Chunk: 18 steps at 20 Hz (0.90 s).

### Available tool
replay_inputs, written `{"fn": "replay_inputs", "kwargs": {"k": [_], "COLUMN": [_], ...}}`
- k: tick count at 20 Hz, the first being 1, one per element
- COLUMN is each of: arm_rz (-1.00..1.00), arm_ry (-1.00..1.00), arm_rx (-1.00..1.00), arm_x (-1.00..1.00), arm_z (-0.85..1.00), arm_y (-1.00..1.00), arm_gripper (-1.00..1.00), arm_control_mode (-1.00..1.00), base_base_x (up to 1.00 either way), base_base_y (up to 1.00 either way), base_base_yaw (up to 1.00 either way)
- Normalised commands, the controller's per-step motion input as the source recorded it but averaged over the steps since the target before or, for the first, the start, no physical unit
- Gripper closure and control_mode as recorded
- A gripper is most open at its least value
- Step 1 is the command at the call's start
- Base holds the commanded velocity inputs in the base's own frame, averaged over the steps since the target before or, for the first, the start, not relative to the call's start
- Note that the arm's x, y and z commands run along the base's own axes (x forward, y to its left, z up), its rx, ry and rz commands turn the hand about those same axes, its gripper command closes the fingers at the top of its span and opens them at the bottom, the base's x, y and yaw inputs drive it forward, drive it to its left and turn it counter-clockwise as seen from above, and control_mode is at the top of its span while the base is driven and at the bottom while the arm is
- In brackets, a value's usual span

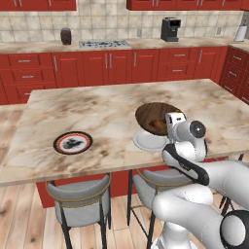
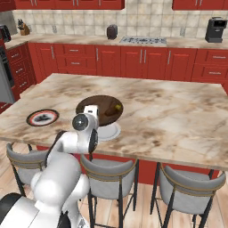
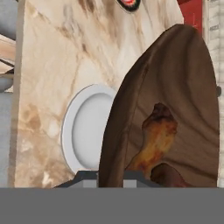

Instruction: Pick the chicken drumstick and sweet potato from their plates and place them in the bowl. Then put the bowl in the fridge.

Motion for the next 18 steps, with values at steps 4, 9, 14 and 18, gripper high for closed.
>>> {"fn": "replay_inputs", "kwargs": {"k": [4, 9, 14, 18], "arm_rz": [0.11, 0.02, 0.00, 0.00], "arm_ry": [0.08, 0.10, -0.02, -0.15], "arm_rx": [0.00, -0.01, -0.03, 0.00], "arm_x": [0.00, -0.06, -0.13, -0.14], "arm_z": [0.36, 0.13, -0.08, -0.12], "arm_y": [0.00, 0.05, 0.21, 0.15], "arm_gripper": [1.00, 1.00, 1.00, 1.00], "arm_control_mode": [-1.00, -1.00, -1.00, -1.00], "base_base_x": [0.00, 0.00, 0.00, 0.00], "base_base_y": [0.00, 0.00, 0.00, 0.00], "base_base_yaw": [0.00, 0.00, 0.00, 0.00]}}
